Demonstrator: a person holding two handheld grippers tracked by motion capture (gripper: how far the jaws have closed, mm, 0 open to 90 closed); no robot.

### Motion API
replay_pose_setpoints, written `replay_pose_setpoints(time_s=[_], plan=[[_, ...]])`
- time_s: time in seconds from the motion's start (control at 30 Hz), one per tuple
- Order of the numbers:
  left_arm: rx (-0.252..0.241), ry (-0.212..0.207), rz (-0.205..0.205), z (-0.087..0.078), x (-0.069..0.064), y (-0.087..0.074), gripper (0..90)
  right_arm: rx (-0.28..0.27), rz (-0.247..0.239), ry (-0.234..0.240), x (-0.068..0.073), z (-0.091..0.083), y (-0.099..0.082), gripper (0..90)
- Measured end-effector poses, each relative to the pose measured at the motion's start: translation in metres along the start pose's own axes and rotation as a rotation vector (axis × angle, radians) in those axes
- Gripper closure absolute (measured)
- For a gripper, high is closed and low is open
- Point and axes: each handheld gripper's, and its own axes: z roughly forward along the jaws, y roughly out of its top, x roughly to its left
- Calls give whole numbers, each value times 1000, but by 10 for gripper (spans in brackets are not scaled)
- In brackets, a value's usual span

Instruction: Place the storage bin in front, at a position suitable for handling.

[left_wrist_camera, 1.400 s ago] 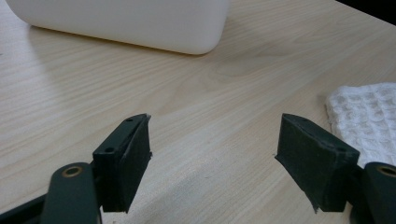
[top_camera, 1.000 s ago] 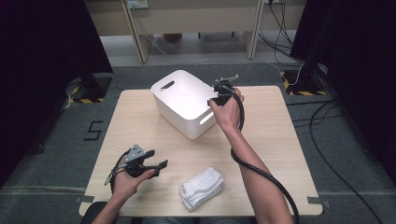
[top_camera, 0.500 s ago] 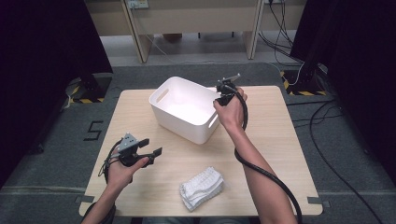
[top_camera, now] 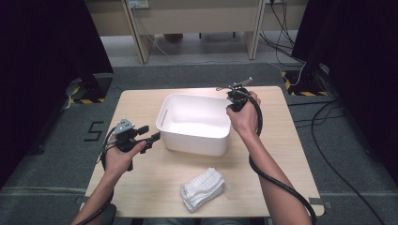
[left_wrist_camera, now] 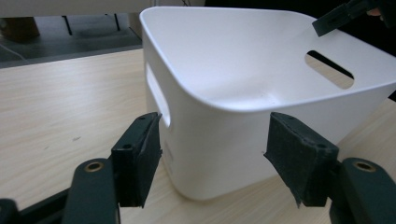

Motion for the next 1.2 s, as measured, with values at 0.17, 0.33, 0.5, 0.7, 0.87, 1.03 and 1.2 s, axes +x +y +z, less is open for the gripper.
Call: replay_pose_setpoints(time_s=[0.17, 0.33, 0.5, 0.7, 0.87, 1.03, 1.2], plan=[[8, -9, -87, 14, 8, 16, 416, -15, 29, 17, -1, -19, -13, 681], [-2, 17, -139, 20, 15, 28, 487, 20, 47, 52, 5, -26, -23, 719], [51, 27, -91, 33, 13, 32, 512, 26, 46, 44, 9, -23, -29, 750], [83, 55, -93, 43, 19, 28, 597, 15, 38, 37, 12, -24, -32, 758], [105, 45, -94, 44, 12, 30, 669, 13, 36, 42, 10, -23, -31, 766], [127, 36, -90, 41, -1, 29, 661, -10, 15, 8, 3, -21, -29, 801], [145, 31, -86, 40, -12, 29, 646, -25, 17, -20, -2, -19, -27, 825]])
